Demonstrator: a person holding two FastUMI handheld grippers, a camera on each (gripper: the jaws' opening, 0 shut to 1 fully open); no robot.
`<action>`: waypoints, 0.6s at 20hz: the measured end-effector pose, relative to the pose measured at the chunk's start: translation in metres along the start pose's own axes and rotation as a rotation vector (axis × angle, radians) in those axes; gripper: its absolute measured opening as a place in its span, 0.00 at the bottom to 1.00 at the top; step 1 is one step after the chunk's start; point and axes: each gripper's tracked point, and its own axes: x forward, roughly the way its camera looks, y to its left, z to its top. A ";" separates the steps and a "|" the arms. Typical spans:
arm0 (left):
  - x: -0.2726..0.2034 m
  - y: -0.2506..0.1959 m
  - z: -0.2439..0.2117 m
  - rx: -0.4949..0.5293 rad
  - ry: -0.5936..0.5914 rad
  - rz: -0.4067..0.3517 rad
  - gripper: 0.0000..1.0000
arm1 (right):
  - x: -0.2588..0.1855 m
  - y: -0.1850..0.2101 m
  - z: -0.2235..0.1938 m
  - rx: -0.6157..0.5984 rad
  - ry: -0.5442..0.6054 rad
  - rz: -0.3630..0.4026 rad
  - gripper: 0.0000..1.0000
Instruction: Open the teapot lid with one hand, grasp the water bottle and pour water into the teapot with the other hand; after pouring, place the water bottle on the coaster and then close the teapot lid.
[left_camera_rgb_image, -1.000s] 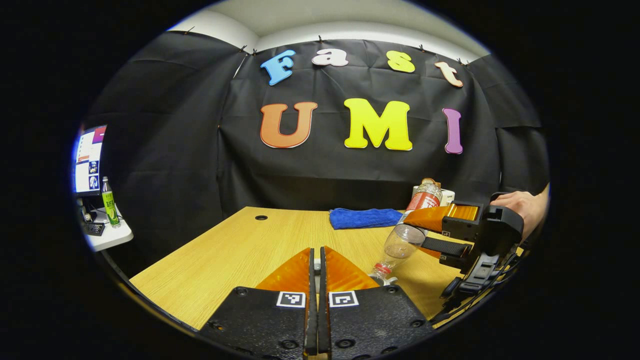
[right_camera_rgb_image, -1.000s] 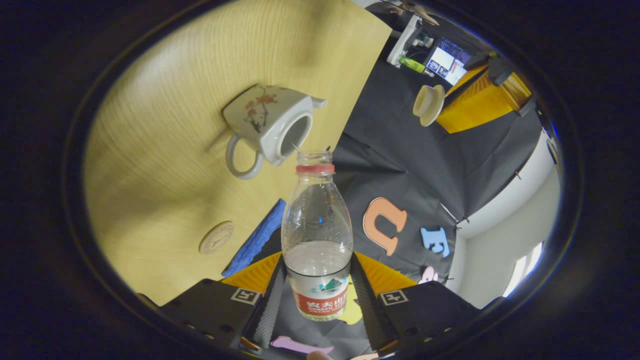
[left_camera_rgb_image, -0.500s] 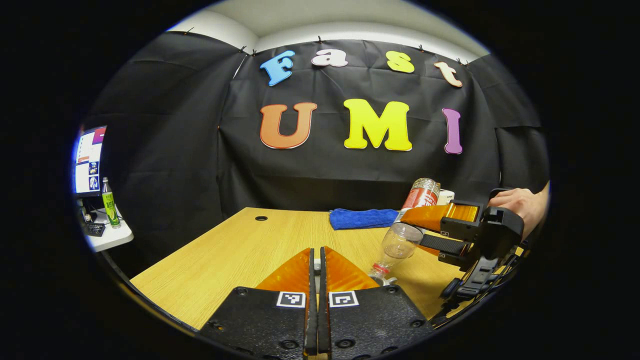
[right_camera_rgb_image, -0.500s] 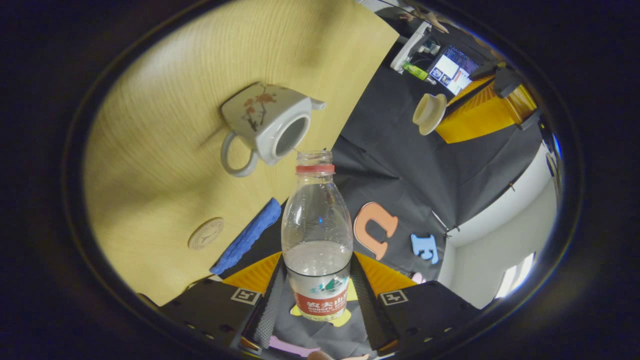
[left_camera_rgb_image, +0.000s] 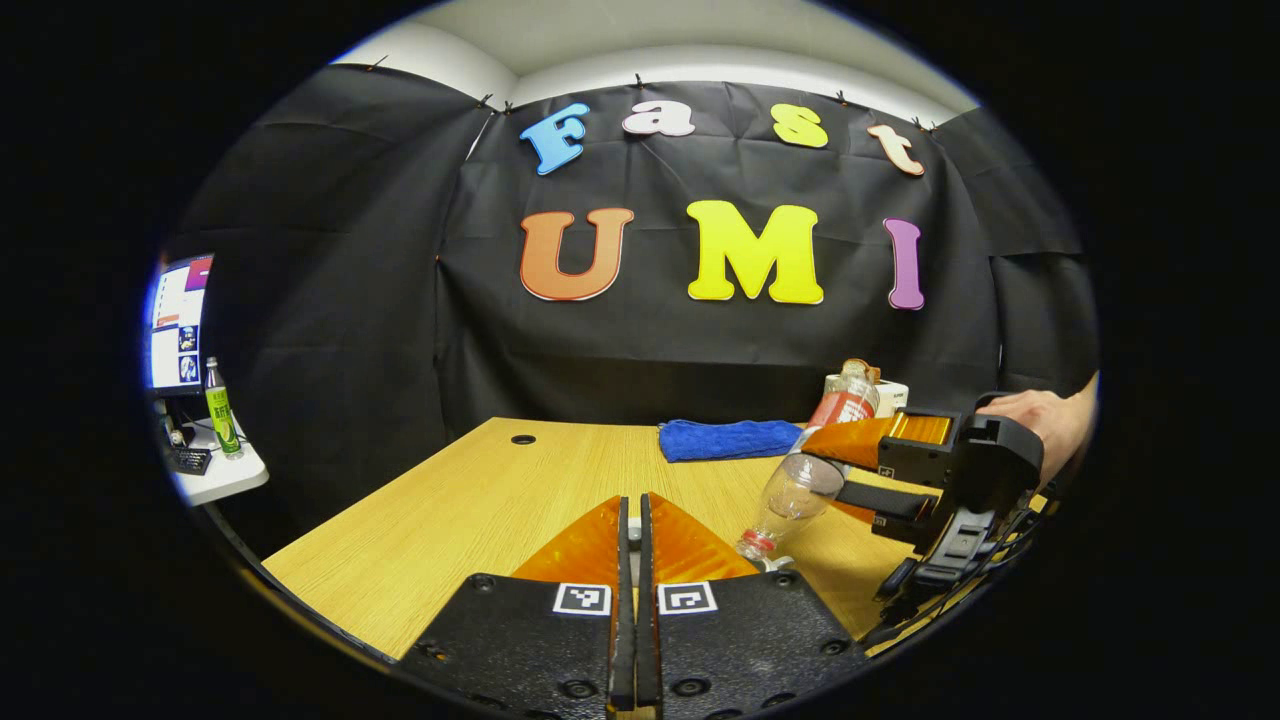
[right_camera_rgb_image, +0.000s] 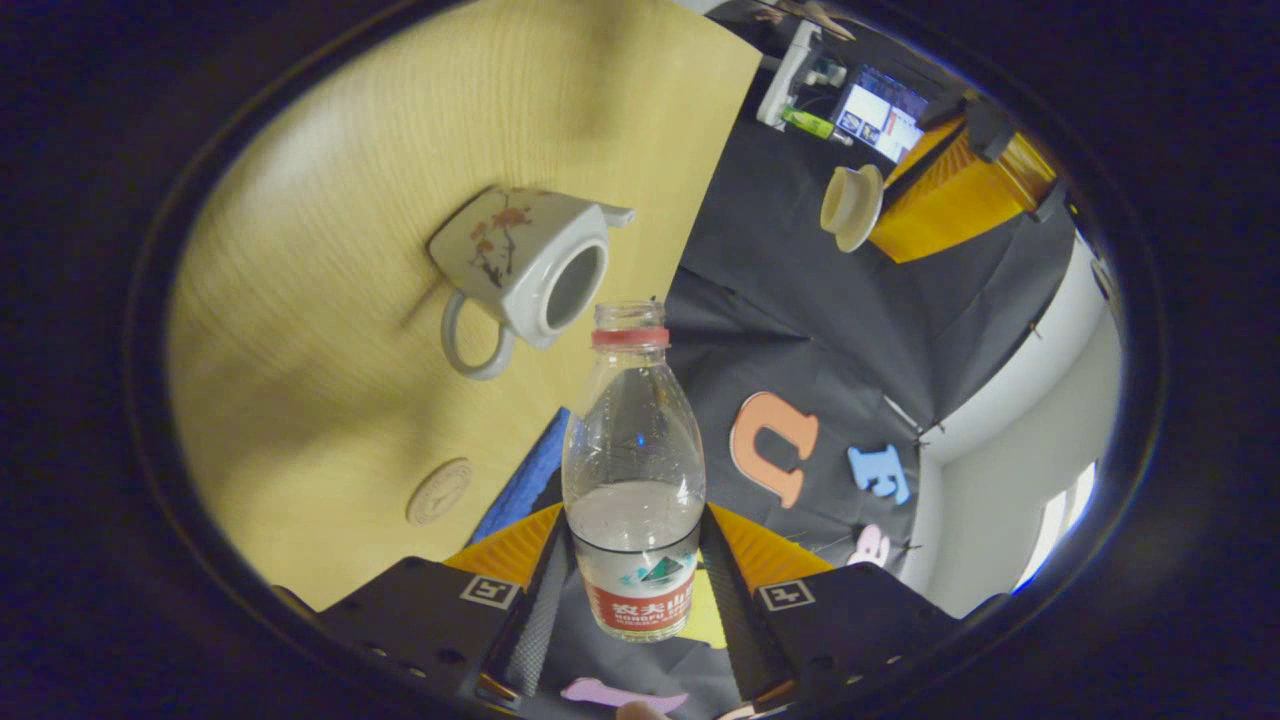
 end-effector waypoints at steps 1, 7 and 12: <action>0.000 0.000 0.000 0.002 0.000 0.001 0.03 | -0.002 0.000 0.002 0.046 0.005 0.009 0.72; -0.002 -0.005 0.006 0.007 -0.013 -0.009 0.03 | -0.006 0.031 -0.014 0.489 0.054 0.167 0.71; 0.001 -0.011 0.002 0.009 -0.008 -0.016 0.03 | -0.010 0.020 -0.023 1.094 0.064 0.189 0.73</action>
